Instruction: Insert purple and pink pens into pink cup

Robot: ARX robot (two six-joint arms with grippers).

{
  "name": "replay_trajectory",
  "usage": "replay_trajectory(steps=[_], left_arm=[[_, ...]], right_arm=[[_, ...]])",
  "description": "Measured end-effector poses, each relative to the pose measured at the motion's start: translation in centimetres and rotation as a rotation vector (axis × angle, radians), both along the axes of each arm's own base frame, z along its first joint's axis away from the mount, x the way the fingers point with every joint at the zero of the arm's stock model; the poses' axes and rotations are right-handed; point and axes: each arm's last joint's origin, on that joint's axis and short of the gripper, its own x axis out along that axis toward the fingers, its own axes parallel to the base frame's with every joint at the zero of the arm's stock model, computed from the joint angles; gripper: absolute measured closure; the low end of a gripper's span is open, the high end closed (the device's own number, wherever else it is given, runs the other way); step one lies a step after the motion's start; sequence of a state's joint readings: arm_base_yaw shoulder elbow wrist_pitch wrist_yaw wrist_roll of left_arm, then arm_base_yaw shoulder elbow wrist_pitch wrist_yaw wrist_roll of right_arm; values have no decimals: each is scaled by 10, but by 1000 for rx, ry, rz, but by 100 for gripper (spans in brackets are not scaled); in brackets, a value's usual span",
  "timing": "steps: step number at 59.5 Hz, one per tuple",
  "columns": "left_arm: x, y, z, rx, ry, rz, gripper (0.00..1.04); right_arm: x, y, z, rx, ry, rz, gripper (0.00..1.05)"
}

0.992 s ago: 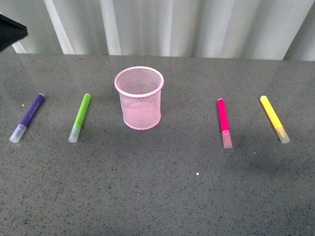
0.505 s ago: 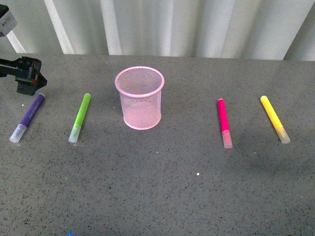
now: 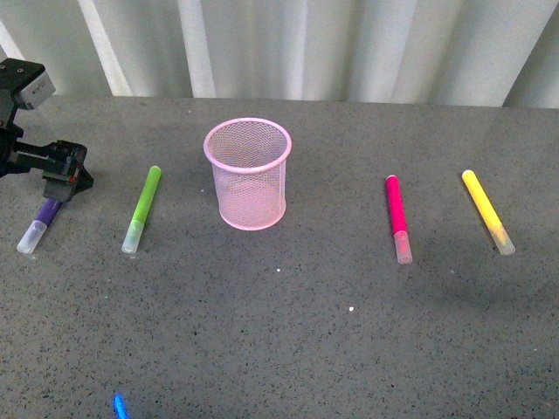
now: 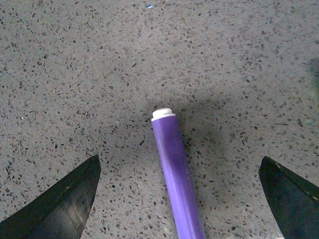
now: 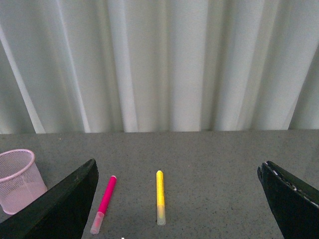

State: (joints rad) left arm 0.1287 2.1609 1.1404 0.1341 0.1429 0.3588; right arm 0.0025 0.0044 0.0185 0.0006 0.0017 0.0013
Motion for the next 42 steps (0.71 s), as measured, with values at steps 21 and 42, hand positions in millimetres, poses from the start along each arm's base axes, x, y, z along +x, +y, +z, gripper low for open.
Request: replay_trajectory(steps=[21, 42], left_arm=[[13, 6, -10, 43, 1, 33, 7], [15, 5, -16, 12, 27, 45, 7]], right_arm=[[0, 0, 0, 0, 0, 0, 7], [0, 0, 0, 0, 0, 0, 7]])
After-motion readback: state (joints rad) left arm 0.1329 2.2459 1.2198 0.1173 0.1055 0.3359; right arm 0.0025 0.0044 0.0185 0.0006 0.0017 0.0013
